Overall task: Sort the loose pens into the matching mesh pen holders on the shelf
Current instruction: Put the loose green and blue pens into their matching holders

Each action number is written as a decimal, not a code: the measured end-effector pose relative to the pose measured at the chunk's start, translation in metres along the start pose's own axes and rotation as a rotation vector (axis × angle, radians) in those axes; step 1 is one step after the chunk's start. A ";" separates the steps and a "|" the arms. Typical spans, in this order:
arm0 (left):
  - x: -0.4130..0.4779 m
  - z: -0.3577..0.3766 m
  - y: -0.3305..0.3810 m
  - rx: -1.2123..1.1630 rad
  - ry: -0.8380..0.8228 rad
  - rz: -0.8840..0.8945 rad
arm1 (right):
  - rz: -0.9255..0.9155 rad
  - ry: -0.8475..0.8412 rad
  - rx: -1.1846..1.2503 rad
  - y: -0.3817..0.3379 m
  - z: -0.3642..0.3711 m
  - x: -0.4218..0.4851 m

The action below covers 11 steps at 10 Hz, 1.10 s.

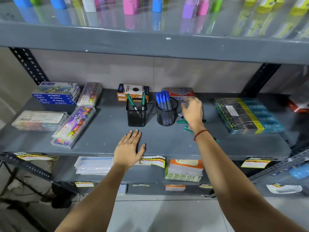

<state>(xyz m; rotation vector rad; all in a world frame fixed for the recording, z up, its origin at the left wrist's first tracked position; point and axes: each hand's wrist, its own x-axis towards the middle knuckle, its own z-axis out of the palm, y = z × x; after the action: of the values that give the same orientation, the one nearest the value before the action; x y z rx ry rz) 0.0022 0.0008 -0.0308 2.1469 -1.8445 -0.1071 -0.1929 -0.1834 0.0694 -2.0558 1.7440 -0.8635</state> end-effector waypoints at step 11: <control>-0.002 -0.009 0.003 -0.023 -0.057 0.024 | 0.202 -0.103 -0.030 0.007 -0.005 -0.047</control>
<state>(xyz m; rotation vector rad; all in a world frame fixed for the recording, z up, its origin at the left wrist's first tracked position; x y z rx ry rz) 0.0016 0.0038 -0.0219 2.1261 -1.8902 -0.1851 -0.2048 -0.1385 0.0576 -1.8659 1.8787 -0.6624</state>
